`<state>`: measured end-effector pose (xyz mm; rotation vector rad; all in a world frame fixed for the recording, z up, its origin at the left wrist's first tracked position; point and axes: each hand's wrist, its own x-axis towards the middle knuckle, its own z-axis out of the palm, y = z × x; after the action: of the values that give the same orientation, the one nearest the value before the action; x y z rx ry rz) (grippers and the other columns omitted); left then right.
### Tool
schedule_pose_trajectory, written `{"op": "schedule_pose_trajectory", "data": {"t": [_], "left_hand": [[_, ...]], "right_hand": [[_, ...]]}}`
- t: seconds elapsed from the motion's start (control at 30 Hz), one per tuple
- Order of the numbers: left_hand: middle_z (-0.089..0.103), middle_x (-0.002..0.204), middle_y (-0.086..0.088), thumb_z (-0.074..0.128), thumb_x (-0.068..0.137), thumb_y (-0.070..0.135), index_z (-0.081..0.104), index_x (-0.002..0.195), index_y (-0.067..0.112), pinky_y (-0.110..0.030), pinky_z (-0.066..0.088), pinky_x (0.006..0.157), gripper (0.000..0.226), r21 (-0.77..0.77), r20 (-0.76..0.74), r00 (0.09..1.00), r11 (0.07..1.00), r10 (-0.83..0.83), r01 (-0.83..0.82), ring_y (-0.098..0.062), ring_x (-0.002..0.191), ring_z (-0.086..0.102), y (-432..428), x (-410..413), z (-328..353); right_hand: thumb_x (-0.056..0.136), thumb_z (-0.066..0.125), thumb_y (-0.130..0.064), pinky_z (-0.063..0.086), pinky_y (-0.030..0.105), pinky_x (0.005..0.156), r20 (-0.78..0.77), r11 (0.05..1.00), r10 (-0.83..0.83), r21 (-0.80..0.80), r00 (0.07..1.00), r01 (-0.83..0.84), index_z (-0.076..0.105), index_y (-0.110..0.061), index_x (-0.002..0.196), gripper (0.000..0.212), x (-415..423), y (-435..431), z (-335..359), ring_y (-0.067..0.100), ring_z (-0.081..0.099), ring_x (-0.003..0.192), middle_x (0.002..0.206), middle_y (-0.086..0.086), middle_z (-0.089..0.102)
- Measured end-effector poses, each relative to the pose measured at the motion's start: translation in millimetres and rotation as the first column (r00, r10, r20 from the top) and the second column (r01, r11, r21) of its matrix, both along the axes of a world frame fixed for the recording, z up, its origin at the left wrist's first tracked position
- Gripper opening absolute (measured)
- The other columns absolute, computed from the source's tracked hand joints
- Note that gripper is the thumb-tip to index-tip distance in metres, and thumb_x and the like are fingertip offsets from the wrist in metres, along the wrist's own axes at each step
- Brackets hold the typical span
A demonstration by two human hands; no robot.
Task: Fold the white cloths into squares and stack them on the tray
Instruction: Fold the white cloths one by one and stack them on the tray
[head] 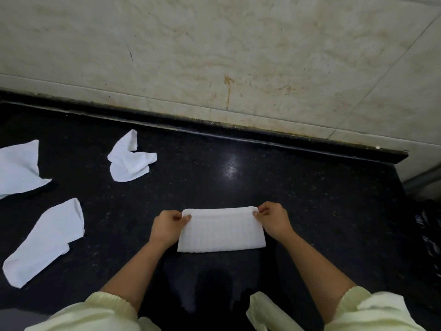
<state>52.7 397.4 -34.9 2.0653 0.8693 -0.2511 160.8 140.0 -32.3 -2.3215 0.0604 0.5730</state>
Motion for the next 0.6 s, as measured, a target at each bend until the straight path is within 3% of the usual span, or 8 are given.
{"op": "schedule_pose_trajectory", "data": {"t": [0.1, 0.23, 0.3, 0.47, 0.6], "left_hand": [[0.060, 0.069, 0.000, 0.066, 0.086, 0.034, 0.059, 0.077, 0.013, -0.036, 0.051, 0.063, 0.025, 0.115, -0.044, 0.999, 0.993, -0.026, 0.031, -0.017, 0.067, 0.058, -5.2, 0.1, 4.5], [0.049, 0.107, 0.000, 0.066, 0.087, 0.030, 0.051, 0.107, 0.018, -0.033, 0.046, 0.072, 0.027, 0.314, 0.006, 0.996, 0.946, -0.090, 0.083, -0.019, 0.104, 0.048, -16.2, -6.4, 11.5], [0.045, 0.110, 0.000, 0.065, 0.087, 0.029, 0.051, 0.110, 0.019, -0.031, 0.047, 0.074, 0.028, 0.362, 0.074, 0.984, 0.924, -0.163, 0.125, -0.017, 0.107, 0.042, -26.0, -13.6, 12.6], [0.043, 0.102, 0.006, 0.066, 0.086, 0.037, 0.058, 0.103, 0.022, -0.026, 0.045, 0.077, 0.024, 0.340, 0.124, 0.958, 0.918, -0.258, 0.203, -0.010, 0.098, 0.038, -47.3, -38.1, 2.3], [0.043, 0.107, 0.006, 0.070, 0.083, 0.038, 0.057, 0.106, 0.023, -0.022, 0.043, 0.075, 0.030, 0.269, 0.068, 0.972, 0.942, -0.225, 0.199, -0.010, 0.105, 0.037, -43.1, -52.9, -3.3]], "right_hand": [[0.090, 0.063, -0.018, 0.045, 0.020, 0.059, 0.047, 0.998, 0.019, -0.052, 0.999, -0.017, 0.059, -0.012, 0.090, 0.007, -3.8, 2.1, 0.5, 0.013, 0.057, 0.074, 0.073, -0.003, 0.058], [0.089, 0.063, -0.018, 0.051, 0.030, 0.069, 0.210, 0.996, 0.053, -0.079, 0.976, -0.038, 0.055, -0.016, 0.091, 0.009, -13.5, -3.0, 9.0, 0.013, 0.055, 0.075, 0.083, -0.003, 0.055], [0.089, 0.063, -0.017, 0.049, 0.027, 0.069, 0.264, 0.994, 0.108, -0.059, 0.959, -0.096, 0.057, -0.017, 0.090, 0.006, -23.8, -4.0, 14.9, 0.010, 0.053, 0.075, 0.085, -0.006, 0.053], [0.089, 0.062, -0.020, 0.042, 0.017, 0.067, 0.178, 0.949, 0.313, -0.096, 0.933, -0.300, 0.066, -0.014, 0.086, 0.007, -57.8, -5.2, 11.5, 0.007, 0.054, 0.077, 0.086, -0.007, 0.056], [0.090, 0.060, -0.023, 0.048, 0.022, 0.069, 0.118, 0.962, 0.257, -0.124, 0.959, -0.242, 0.067, -0.010, 0.083, 0.016, -66.0, -17.6, 3.9, 0.009, 0.057, 0.077, 0.088, -0.002, 0.059]]}}
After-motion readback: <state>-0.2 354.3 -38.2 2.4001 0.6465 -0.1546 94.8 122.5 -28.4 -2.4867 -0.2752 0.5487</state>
